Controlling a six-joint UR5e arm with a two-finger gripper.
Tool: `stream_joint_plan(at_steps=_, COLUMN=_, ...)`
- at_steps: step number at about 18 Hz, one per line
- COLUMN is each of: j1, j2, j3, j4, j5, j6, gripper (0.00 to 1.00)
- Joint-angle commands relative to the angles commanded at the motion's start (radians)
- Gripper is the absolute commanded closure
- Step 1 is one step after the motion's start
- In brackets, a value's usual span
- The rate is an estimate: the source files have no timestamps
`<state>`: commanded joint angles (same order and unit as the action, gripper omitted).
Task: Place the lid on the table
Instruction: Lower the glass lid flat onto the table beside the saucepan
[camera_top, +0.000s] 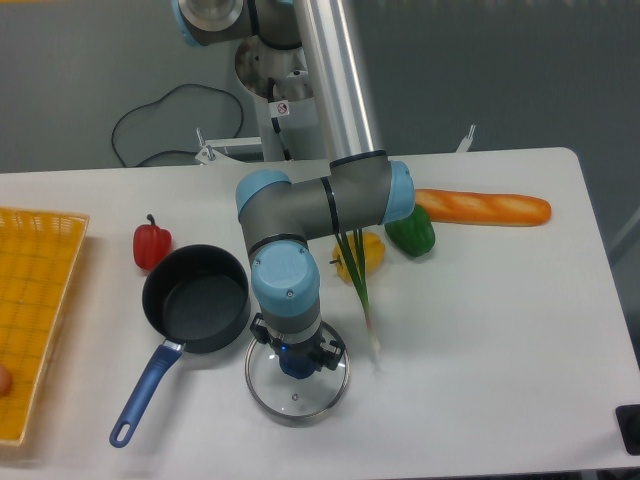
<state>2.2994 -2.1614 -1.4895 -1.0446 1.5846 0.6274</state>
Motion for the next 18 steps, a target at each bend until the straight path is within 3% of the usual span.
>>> stream_joint_plan(at_steps=18, j1=0.0, j2=-0.008, j3=-0.003, j4=0.0, j5=0.002, j6=0.006, gripper=0.39)
